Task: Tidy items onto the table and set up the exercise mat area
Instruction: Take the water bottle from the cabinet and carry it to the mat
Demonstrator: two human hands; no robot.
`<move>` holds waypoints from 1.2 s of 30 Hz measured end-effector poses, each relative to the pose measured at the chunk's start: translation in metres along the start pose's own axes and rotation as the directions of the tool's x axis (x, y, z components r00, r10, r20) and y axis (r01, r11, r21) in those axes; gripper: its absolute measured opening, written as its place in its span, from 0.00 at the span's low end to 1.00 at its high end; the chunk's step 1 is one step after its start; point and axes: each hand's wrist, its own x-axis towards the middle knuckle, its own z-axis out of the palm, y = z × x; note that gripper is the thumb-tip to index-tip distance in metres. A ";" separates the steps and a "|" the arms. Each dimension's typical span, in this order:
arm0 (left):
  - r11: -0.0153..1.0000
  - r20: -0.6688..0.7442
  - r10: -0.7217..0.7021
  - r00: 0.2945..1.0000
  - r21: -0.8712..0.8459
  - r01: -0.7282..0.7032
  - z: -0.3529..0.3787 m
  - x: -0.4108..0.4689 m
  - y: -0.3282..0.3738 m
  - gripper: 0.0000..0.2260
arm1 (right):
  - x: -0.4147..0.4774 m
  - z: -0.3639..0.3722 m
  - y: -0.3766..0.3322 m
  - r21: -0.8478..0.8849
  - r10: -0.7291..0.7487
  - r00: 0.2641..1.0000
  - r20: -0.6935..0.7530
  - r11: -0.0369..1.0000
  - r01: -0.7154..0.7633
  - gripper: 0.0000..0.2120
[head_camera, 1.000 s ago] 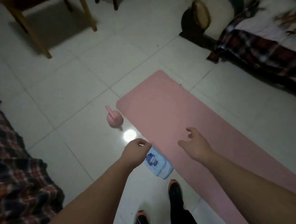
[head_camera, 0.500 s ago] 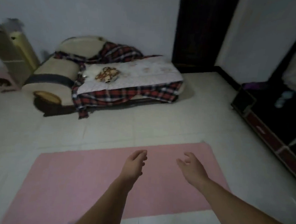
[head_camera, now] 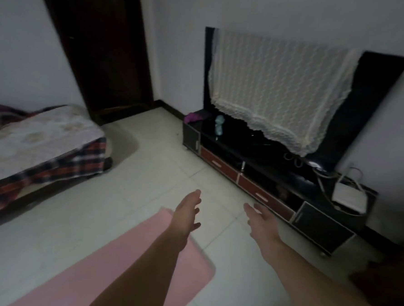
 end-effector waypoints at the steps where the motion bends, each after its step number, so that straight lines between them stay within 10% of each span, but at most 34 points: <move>1: 1.000 0.023 -0.004 1.000 0.010 0.004 0.017 0.016 0.005 0.21 | 0.014 -0.010 -0.007 0.020 -0.009 1.000 -0.010 1.000 0.009 0.24; 8: 1.000 0.126 -0.005 0.992 0.015 0.003 0.101 0.139 0.049 0.21 | 0.123 -0.041 -0.066 0.143 -0.006 0.996 -0.092 0.989 0.019 0.35; 19: 0.999 0.183 -0.038 0.982 0.044 0.031 0.200 0.296 0.104 0.21 | 0.291 -0.055 -0.136 0.161 -0.009 0.994 -0.104 0.987 0.026 0.25; 36: 0.999 -0.055 -0.035 0.998 -0.040 0.033 0.290 0.510 0.198 0.10 | 0.557 -0.047 -0.263 0.058 -0.025 0.992 0.120 0.998 0.018 0.30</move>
